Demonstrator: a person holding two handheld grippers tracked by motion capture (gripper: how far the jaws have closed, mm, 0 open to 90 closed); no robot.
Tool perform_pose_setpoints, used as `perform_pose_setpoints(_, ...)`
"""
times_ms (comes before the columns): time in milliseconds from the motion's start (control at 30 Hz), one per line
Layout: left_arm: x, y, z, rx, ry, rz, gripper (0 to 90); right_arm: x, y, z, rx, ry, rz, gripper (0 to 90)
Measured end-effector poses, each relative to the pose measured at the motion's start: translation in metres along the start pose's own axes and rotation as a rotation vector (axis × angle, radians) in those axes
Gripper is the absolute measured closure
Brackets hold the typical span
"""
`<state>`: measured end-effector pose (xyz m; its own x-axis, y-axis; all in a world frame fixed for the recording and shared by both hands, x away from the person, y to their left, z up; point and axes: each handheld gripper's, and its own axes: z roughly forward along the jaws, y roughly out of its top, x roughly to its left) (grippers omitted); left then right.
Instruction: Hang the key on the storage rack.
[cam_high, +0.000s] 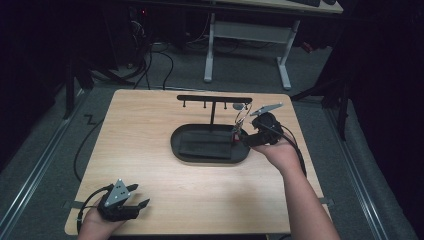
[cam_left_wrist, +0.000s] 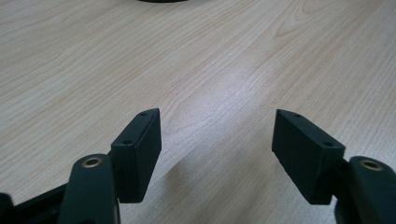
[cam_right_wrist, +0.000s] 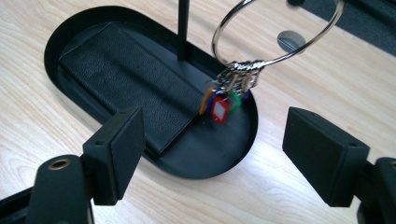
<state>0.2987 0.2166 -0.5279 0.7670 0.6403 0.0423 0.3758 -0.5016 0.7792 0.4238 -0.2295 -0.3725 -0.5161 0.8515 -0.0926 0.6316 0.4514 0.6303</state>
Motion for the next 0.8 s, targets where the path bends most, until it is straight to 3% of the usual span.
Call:
perform_pose_setpoints(133, 0.0, 0.0, 0.001, 0.0, -0.003, -0.001, 33.1, 0.001, -0.015, 0.001, -0.02, 0.023, 0.028, 18.9)
perform_pose_setpoints(233, 0.0, 0.0, 0.002, 0.001, -0.004, 0.0, 32.9, 0.003, -0.026, 0.002, -0.028, 0.011, 0.029, 18.9)
perform_pose_setpoints(267, 0.0, 0.0, 0.002, 0.002, -0.005, -0.001, 32.9, 0.004, -0.028, 0.002, -0.006, 0.009, 0.037, 18.5)
perform_pose_setpoints(300, 0.0, 0.0, 0.002, -0.003, -0.008, -0.008, 32.8, 0.007, -0.03, 0.003, 0.01, -0.026, 0.035, 16.7)
perform_pose_setpoints(333, 0.0, 0.0, 0.001, -0.006, -0.013, -0.016, 32.8, 0.012, -0.032, 0.004, 0.024, -0.095, 0.009, 14.7)
perform_pose_setpoints(367, 0.0, 0.0, 0.001, -0.01, -0.016, -0.019, 32.8, 0.015, -0.035, 0.004, 0.034, -0.112, -0.01, 17.1)
perform_pose_setpoints(500, 0.0, 0.001, 0.001, -0.014, -0.023, -0.021, 32.7, 0.022, -0.047, 0.005, 0.02, -0.097, -0.009, 16.5)
perform_pose_setpoints(700, -0.003, 0.002, 0.004, -0.003, -0.032, -0.01, 32.7, 0.029, -0.076, 0.012, -0.021, 0.0, 0.055, 14.8)
perform_pose_setpoints(800, -0.003, 0.002, 0.003, -0.005, -0.032, -0.012, 32.6, 0.032, -0.096, 0.019, -0.059, 0.077, 0.138, 14.6)
